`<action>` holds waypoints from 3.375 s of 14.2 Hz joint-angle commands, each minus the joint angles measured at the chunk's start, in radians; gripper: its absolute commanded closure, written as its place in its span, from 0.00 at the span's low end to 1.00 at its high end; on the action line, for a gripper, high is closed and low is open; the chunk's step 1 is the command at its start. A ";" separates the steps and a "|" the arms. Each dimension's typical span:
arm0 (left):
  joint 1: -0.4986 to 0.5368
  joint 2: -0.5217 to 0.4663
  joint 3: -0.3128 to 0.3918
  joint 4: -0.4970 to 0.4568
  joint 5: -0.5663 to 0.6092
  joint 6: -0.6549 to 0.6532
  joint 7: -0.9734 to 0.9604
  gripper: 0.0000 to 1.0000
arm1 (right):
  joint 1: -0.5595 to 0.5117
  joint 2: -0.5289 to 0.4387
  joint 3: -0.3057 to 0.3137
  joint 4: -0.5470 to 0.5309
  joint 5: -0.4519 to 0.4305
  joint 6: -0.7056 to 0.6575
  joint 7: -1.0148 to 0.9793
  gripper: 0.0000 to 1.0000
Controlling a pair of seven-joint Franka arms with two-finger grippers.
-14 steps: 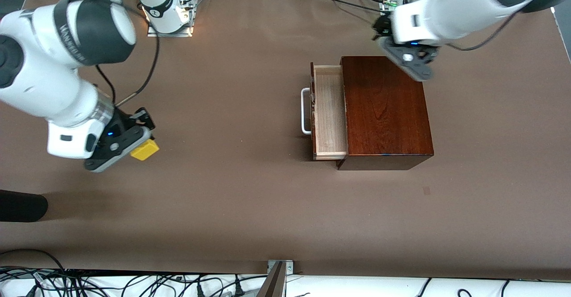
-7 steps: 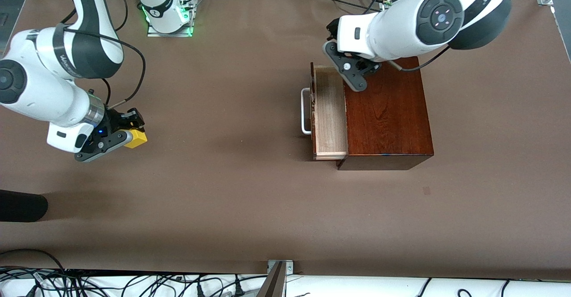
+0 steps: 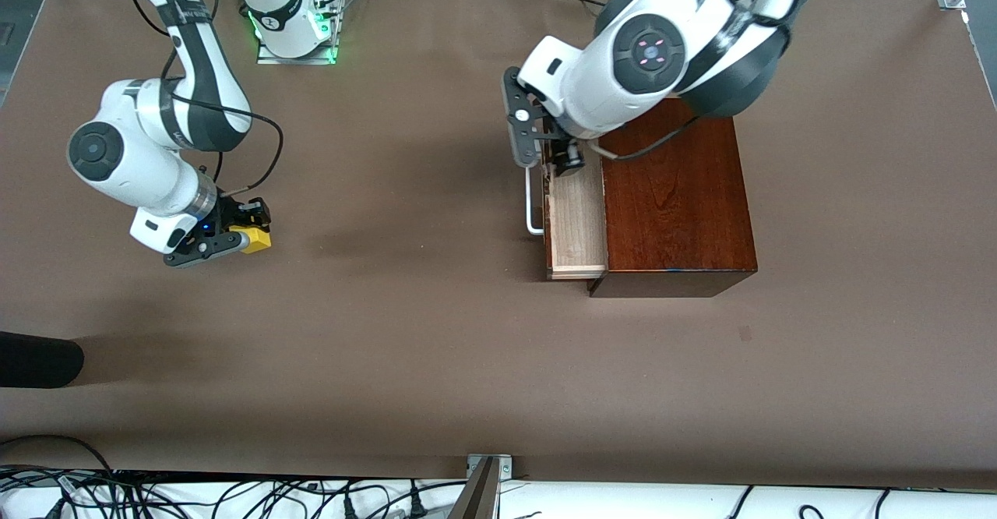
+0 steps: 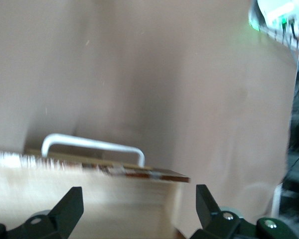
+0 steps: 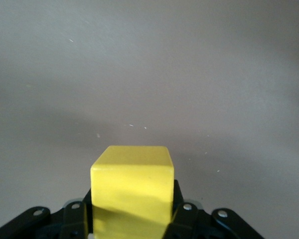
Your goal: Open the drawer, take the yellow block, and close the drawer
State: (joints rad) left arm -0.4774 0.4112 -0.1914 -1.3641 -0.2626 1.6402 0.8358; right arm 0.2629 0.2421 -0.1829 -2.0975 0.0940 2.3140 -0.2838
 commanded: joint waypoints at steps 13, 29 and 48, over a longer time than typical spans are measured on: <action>-0.147 0.241 0.006 -0.006 0.395 0.268 0.183 0.00 | -0.007 0.066 -0.006 -0.237 0.021 0.367 0.167 1.00; -0.089 0.184 0.043 -0.035 0.508 -0.012 0.063 0.00 | 0.007 0.068 0.039 -0.230 0.016 0.343 0.128 0.00; -0.052 0.112 0.063 0.042 0.495 -0.089 0.046 0.00 | -0.017 -0.210 0.100 0.425 -0.020 -0.622 0.167 0.00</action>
State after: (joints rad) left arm -0.5443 0.5947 -0.1285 -1.3434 0.2490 1.6041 0.8862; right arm 0.2655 0.0167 -0.0991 -1.7439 0.0928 1.7585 -0.1241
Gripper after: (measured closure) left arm 0.000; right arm 0.000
